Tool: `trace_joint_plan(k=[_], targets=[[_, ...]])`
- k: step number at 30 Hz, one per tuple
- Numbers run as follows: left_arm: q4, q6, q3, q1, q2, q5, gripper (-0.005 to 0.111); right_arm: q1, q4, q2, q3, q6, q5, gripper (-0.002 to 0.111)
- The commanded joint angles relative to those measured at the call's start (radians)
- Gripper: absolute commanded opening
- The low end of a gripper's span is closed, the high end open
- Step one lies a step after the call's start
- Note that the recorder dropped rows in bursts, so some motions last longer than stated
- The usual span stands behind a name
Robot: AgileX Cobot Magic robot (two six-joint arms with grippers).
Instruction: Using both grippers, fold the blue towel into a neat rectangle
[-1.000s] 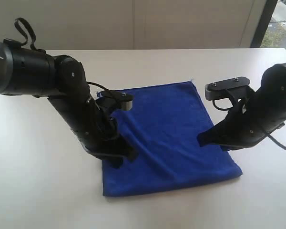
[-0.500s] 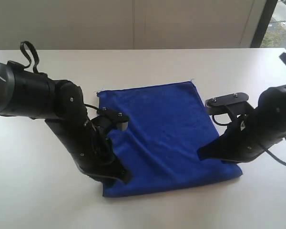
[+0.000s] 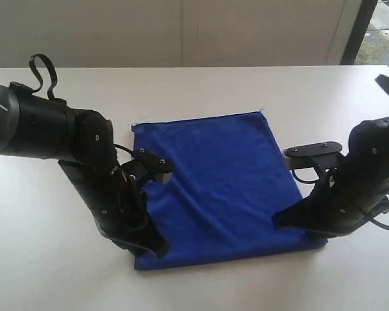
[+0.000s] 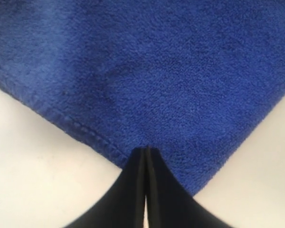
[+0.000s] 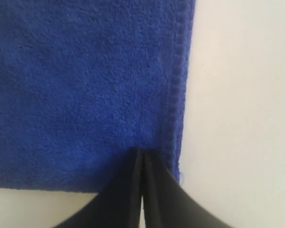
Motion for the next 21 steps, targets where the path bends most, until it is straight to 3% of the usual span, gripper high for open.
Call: trace_joint_plan(k=[1, 8, 21], targets=[[0.064, -0.004, 0.008, -0.004, -0.003, 0.061, 0.000, 0.003, 0.017, 0.000, 0.005, 0.004, 0.030, 0.000], [0.175, -0.023, 0.008, -0.004, -0.003, 0.104, 0.000, 0.078, 0.028, 0.000, 0.005, -0.007, 0.053, 0.000], [0.226, -0.023, 0.008, -0.004, -0.005, 0.112, 0.000, 0.082, 0.030, 0.000, 0.005, -0.007, 0.034, 0.000]])
